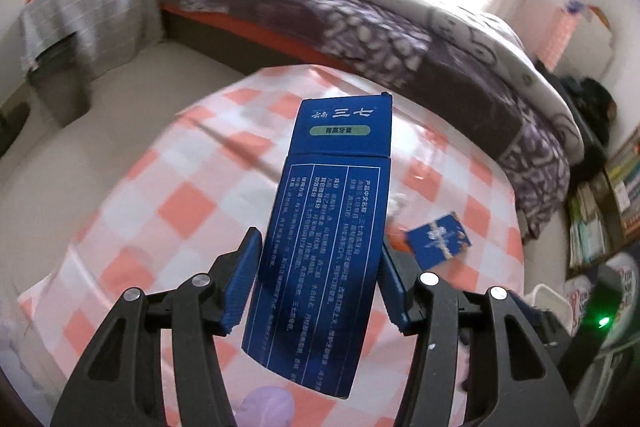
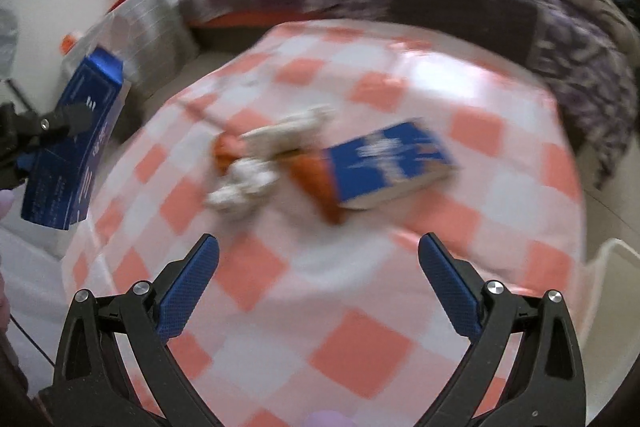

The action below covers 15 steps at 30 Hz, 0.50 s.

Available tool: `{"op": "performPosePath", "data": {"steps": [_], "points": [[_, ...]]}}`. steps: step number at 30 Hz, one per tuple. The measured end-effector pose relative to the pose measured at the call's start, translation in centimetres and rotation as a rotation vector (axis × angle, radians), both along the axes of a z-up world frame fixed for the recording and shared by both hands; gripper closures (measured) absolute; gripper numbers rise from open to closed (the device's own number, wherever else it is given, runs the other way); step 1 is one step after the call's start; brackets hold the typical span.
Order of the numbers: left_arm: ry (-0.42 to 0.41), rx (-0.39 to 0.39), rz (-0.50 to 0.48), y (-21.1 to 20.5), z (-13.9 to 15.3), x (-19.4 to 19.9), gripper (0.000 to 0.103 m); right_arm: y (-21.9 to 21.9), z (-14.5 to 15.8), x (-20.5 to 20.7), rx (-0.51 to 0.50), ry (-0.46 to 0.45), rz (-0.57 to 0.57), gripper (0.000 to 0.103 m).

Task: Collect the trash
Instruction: 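Lift the blue box with the left tool while the right tool grasps the crumpled white tissue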

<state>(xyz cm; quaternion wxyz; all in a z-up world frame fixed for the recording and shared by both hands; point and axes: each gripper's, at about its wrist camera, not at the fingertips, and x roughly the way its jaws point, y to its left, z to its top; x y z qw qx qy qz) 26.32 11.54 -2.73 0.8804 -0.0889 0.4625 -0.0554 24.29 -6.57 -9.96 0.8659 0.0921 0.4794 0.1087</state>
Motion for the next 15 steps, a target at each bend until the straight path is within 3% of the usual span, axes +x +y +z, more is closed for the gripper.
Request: {"op": "performPosePath", "data": {"steps": [8,14,15], "points": [[0.018,0.005,0.072,5.2,0.0,-2.3,0.048,3.9,-2.9,3.0,0.111,0.033,-0.02,0.013],[0.036,0.003,0.105,7.4,-0.5,-3.0,0.048,6.0,-3.9,4.2,0.083,0.002,0.018,0.025],[0.042,0.005,0.106,7.5,-0.6,-3.1,0.048,6.2,-4.2,4.5,0.081,0.004,0.032,0.033]]}}
